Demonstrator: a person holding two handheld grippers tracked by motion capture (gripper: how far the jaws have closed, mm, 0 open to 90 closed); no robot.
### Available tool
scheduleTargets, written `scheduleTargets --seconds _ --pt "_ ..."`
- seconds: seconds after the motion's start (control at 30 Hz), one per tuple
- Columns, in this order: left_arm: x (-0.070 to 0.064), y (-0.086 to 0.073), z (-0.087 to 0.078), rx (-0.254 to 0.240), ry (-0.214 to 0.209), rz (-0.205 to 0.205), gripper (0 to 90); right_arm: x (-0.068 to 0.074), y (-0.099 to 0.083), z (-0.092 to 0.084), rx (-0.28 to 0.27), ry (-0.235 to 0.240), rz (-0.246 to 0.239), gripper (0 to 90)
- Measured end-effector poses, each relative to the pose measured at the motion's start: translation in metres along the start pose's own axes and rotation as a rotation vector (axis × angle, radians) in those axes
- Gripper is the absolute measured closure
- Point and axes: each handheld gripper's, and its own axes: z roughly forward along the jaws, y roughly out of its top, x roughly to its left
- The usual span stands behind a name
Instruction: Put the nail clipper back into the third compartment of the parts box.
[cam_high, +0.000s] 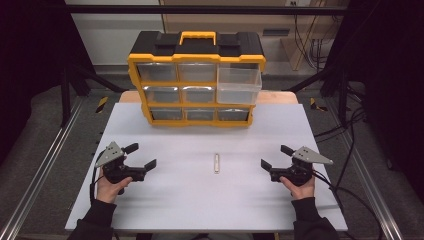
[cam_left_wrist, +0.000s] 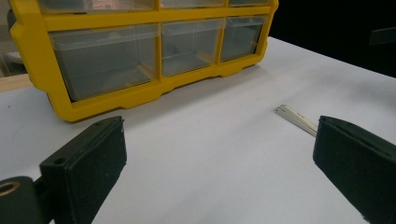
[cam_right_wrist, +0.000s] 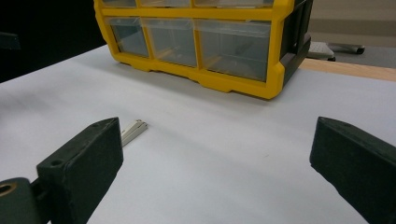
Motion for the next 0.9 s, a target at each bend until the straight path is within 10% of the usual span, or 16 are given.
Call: scheduleTargets --seconds 0.9 --pt "0.000 -0.005 0.000 0.009 0.010 -0.002 2.2 0.014 0.021 0.009 0.029 -0.011 -0.026 3.2"
